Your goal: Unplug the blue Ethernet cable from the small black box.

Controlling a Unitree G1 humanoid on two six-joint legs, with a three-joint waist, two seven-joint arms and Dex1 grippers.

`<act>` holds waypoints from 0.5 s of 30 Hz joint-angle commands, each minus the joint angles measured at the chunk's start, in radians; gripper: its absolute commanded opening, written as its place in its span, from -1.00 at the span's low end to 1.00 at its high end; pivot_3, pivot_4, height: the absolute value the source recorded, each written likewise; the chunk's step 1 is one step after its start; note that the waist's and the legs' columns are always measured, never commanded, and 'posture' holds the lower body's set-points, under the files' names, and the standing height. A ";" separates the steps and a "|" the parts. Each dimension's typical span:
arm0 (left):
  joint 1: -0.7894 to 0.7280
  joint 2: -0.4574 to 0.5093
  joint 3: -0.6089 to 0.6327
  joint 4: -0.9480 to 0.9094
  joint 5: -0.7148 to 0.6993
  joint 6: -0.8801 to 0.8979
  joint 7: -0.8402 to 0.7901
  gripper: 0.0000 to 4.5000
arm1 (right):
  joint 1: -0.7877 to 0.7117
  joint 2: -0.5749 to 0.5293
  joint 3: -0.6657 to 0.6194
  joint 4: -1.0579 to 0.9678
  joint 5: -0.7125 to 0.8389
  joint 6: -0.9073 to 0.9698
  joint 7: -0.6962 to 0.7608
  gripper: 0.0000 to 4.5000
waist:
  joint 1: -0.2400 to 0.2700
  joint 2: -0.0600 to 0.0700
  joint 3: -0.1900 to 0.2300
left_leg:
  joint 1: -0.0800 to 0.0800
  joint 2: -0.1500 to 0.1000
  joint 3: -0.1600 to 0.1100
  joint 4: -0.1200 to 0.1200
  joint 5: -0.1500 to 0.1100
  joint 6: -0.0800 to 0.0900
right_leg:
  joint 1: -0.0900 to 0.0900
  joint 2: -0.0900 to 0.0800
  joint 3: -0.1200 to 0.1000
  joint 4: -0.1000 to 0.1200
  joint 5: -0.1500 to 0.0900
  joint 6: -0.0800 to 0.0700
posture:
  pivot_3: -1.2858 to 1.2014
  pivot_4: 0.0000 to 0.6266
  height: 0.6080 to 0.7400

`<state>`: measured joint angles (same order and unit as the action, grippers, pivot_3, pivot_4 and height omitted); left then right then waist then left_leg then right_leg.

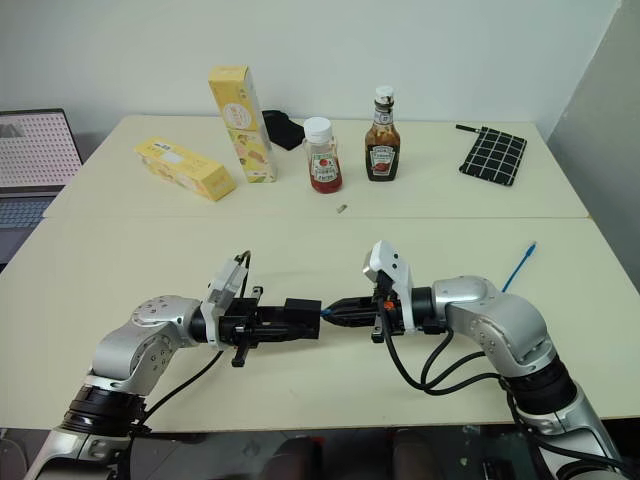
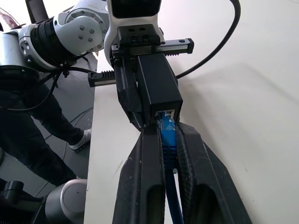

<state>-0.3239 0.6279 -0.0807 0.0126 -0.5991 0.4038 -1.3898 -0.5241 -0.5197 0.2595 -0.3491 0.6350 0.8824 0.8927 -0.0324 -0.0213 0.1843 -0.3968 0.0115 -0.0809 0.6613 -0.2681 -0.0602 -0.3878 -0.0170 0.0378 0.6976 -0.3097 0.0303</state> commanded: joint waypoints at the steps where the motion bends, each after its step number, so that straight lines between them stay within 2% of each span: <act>1: 0.006 -0.004 0.010 -0.042 -0.012 -0.008 -0.013 -0.65 | -0.022 -0.007 0.007 -0.007 -0.018 -0.019 0.014 -0.97 | 0.000 0.000 0.000 | 0.000 0.000 0.000 0.000 0.000 0.000 | 0.000 0.000 0.000 0.000 0.000 0.000 | 0.03 -0.52 1.00; 9: 0.056 0.035 0.059 -0.058 -0.018 -0.014 -0.012 -0.65 | -0.020 -0.085 -0.017 0.050 -0.028 -0.018 0.107 -0.97 | 0.000 0.000 0.000 | 0.000 0.000 0.000 0.000 0.000 0.000 | 0.000 0.000 0.000 0.000 0.000 0.000 | 0.03 -0.52 1.00; 15: 0.116 0.047 0.120 -0.024 -0.006 -0.023 0.030 -0.65 | -0.002 -0.126 -0.051 0.101 -0.040 -0.040 0.117 -0.97 | -0.001 0.000 0.000 | 0.000 0.000 0.000 0.000 0.000 0.000 | 0.000 0.000 0.000 0.000 0.000 0.000 | 0.03 -0.52 1.00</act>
<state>-0.2208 0.6668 0.0092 0.0033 -0.6014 0.3999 -1.3695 -0.5266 -0.6405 0.2446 -0.2424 0.6008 0.8664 1.0024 -0.0331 -0.0212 0.1844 -0.3966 0.0118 -0.0807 0.6611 -0.2682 -0.0601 -0.3880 -0.0169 0.0380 0.6974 -0.3097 0.0303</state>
